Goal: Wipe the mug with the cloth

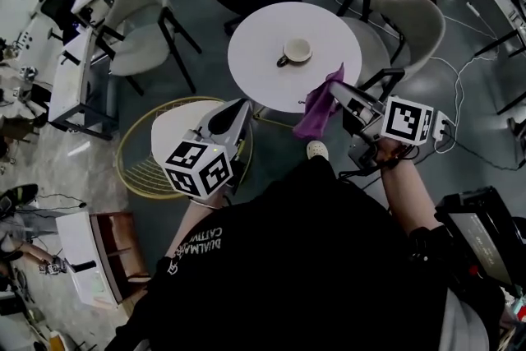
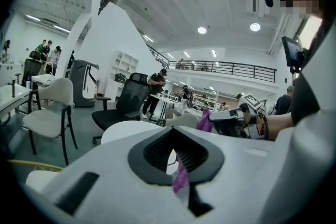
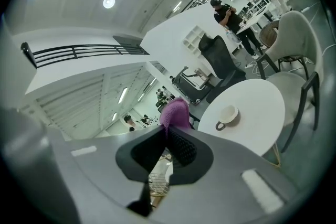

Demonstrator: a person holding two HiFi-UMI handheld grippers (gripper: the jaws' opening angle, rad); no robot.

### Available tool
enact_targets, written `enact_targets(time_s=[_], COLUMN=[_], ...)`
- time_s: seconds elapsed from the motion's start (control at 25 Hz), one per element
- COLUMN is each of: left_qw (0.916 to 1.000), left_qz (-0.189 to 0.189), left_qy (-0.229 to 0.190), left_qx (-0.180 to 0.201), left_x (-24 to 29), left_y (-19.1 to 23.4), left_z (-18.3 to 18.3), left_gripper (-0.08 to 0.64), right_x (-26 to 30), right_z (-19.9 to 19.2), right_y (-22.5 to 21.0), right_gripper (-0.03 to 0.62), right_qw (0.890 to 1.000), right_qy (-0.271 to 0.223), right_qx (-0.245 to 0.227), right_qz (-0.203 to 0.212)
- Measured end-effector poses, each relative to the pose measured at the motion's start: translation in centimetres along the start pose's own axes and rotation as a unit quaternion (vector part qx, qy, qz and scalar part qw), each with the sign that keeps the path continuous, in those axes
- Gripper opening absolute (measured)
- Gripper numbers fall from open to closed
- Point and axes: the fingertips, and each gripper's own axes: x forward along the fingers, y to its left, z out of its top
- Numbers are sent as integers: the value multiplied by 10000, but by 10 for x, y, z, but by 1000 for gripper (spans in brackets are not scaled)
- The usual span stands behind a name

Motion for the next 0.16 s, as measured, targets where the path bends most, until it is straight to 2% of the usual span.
enact_targets(time_s=[0.16], left_qw=[10000], left_qz=[41], left_qy=[-30], left_qx=[-7], left_x=[-3], left_y=[-2], left_z=[-1], left_gripper=[2], right_x=[-2], right_z=[1], right_y=[1], right_gripper=[20], right_qw=[10000], right_qy=[10], right_qx=[-38], right_qz=[9])
